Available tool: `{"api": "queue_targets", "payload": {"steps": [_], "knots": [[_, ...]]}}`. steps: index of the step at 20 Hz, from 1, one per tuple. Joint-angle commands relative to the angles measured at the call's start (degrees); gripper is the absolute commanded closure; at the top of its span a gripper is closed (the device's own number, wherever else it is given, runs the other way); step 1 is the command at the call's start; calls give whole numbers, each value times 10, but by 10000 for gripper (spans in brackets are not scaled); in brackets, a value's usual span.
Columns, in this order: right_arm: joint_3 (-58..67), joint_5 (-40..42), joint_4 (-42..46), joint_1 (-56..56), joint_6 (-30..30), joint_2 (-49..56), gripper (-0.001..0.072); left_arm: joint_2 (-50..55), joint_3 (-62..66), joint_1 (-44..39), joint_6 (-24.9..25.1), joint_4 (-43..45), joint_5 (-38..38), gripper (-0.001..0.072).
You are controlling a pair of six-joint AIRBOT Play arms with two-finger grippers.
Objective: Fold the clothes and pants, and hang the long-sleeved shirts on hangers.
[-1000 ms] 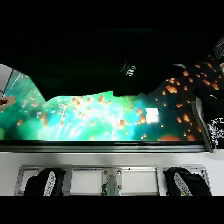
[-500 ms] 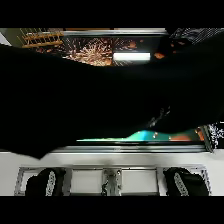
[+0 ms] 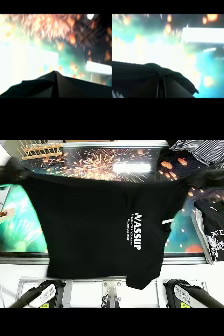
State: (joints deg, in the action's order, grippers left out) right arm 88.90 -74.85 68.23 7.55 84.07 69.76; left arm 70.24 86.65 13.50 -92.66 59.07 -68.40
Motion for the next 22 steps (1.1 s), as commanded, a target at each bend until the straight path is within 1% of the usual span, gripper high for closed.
{"api": "queue_targets", "payload": {"steps": [1,4,7,8,10,12,15,18,22], "knots": [[-1,6,2,-11,2,164,697,179,2,-37,8,-2,22,701],[5,94,3,-16,0,249,697,258,2,-54,7,-5,101,700],[6,185,3,-16,0,273,697,284,2,-64,7,-6,167,701],[6,199,3,-16,0,271,697,284,2,-64,7,-6,181,701],[6,206,19,-12,0,258,698,273,2,-59,8,3,183,701],[-4,202,58,-11,0,235,699,247,-10,-57,7,56,170,701],[-71,191,77,-12,0,190,699,184,-97,-57,7,99,181,701],[-165,196,82,-12,0,155,699,145,-196,-58,9,104,200,701],[-267,211,80,-12,2,132,698,134,-297,-58,8,102,231,700]]}}
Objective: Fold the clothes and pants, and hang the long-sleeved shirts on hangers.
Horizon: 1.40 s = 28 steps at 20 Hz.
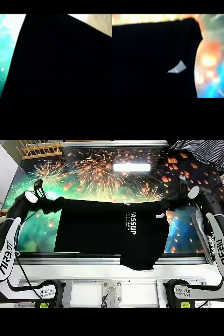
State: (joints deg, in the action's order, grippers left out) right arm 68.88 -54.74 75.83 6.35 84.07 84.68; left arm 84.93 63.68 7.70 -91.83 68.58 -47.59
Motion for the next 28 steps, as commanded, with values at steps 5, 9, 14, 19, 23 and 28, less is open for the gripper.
{"api": "queue_targets", "payload": {"steps": [5,9,14,19,23,28], "knots": [[-99,24,-14,0,2,-16,671,-14,-107,0,-1,3,23,547],[-82,-19,2,7,-2,-48,240,-62,-85,15,-1,5,-39,142],[-81,-46,39,47,-2,-193,240,-213,-180,93,-27,44,-125,142],[-81,-40,36,51,-2,-265,241,-307,-359,154,-46,39,-121,142],[-81,-40,35,51,-2,-262,240,-321,-424,153,-46,11,-100,143],[-82,-40,35,51,-2,-260,241,-266,-409,88,-85,2,-60,143]]}}
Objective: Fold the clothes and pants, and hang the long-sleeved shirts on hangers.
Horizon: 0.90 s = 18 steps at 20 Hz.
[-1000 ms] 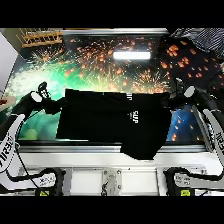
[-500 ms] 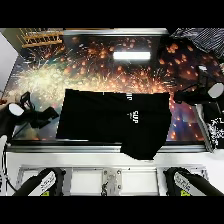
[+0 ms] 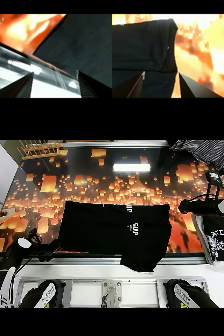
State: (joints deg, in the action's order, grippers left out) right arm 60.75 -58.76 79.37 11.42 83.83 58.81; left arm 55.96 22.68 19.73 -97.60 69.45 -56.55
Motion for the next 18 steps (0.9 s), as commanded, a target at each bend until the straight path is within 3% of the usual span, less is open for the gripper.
{"api": "queue_targets", "payload": {"steps": [1,2,3,7,12,18], "knots": [[-2,0,0,0,0,-1,241,36,11,-47,-44,-6,43,144],[-4,-1,0,0,0,-1,240,46,22,-61,-59,-6,56,167],[-7,-5,0,0,0,-1,241,53,32,-73,-64,-6,65,307],[-53,-36,0,13,0,-2,240,75,58,-111,-64,-4,87,699],[-214,-133,-33,59,2,-3,240,78,58,-111,-47,-4,67,700],[-359,-99,-146,55,0,-2,241,78,58,-110,-43,-4,66,700]]}}
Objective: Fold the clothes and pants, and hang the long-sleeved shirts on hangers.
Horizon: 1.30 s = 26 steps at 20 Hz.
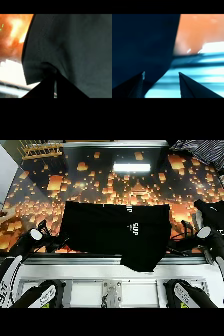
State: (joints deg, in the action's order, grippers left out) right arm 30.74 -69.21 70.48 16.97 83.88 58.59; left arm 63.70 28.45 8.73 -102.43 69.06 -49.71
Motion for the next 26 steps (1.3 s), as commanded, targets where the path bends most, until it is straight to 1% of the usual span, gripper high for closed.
{"api": "queue_targets", "payload": {"steps": [1,5,9,10,11,12,13,15,17,18,19,21,22,24,26], "knots": [[-67,6,-59,-8,0,1,240,0,1,-1,7,0,-2,700],[-82,9,-59,-63,7,1,240,0,0,-1,6,0,-2,700],[-84,32,-59,-122,10,1,243,0,1,0,6,0,-2,700],[-84,38,-58,-127,10,1,280,0,1,-1,6,0,-2,700],[-83,41,-59,-128,10,1,473,0,1,0,7,0,-3,700],[-81,41,-57,-127,10,0,634,0,1,0,7,0,-8,700],[-75,38,-55,-126,10,-4,696,-4,1,0,12,4,-20,700],[-50,9,-37,-125,10,-25,697,-39,1,0,24,25,-62,700],[-10,-59,11,-125,10,-59,697,-106,1,0,24,72,-127,700],[9,-95,39,-125,10,-74,697,-143,1,0,24,91,-172,700],[28,-127,67,-125,10,-87,697,-179,1,0,25,95,-223,701],[65,-163,98,-125,10,-104,697,-231,1,-1,25,88,-288,701],[82,-166,99,-125,10,-104,698,-252,1,-1,25,88,-304,701],[116,-161,99,-125,10,-92,698,-272,7,-1,25,90,-313,702],[155,-143,99,-125,10,-62,698,-249,39,-1,26,90,-304,701]]}}
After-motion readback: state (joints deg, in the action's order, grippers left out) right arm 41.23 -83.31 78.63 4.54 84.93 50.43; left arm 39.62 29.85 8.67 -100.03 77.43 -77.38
